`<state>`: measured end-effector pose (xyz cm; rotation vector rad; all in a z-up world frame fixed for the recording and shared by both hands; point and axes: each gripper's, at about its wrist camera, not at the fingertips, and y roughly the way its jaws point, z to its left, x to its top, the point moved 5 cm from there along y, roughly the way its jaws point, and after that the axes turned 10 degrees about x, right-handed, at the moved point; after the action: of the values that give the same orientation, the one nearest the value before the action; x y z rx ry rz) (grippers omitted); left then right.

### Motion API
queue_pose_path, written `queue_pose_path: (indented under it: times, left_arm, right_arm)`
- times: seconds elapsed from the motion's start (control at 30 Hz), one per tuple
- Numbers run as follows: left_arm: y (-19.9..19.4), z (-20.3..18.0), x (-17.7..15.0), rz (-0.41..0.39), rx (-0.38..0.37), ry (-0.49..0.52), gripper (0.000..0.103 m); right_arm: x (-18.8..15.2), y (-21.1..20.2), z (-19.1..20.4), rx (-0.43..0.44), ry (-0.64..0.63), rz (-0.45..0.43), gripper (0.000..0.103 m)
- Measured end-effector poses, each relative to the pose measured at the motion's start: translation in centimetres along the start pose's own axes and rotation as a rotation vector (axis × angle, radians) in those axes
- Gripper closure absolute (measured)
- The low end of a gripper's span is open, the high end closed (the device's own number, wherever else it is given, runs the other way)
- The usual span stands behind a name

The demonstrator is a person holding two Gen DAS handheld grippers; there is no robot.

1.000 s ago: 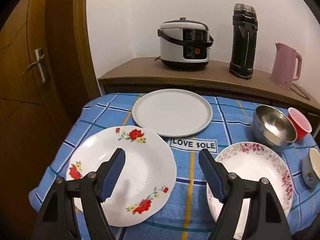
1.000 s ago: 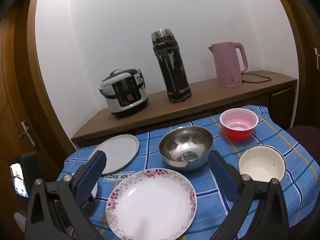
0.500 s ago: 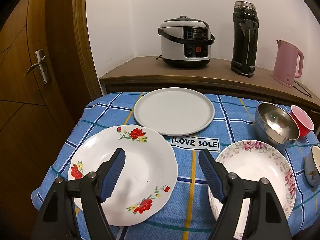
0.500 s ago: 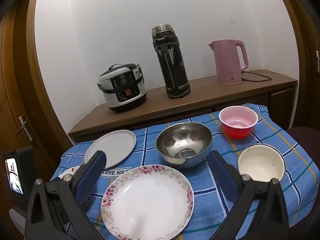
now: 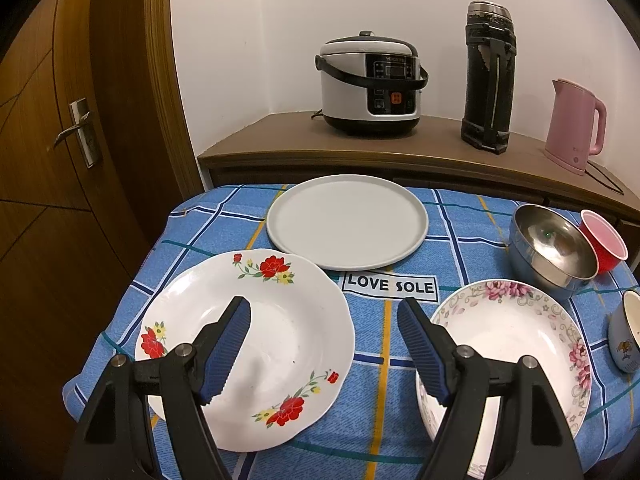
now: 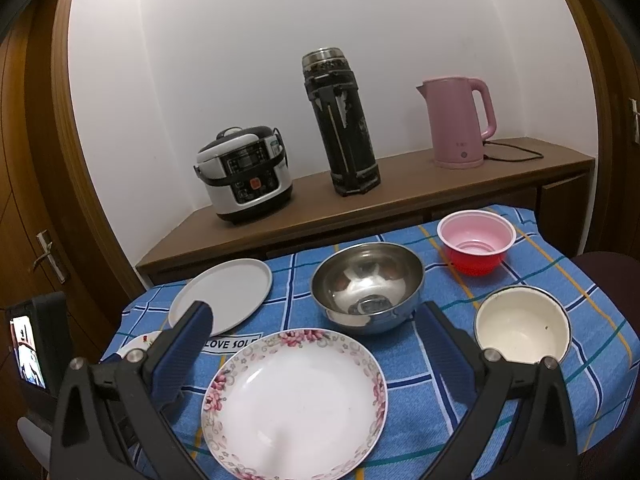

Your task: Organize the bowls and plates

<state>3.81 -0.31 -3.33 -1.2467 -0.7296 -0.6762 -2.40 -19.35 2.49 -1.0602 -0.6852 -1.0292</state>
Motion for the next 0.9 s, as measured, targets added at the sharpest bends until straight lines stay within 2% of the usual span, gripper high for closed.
queue_pose_path:
  times: [0.9]
  left_arm:
    - [-0.12, -0.08, 0.04, 0.005, -0.004, 0.002, 0.025]
  right_arm:
    - [0.04, -0.11, 0.04, 0.003, -0.003, -0.005, 0.0]
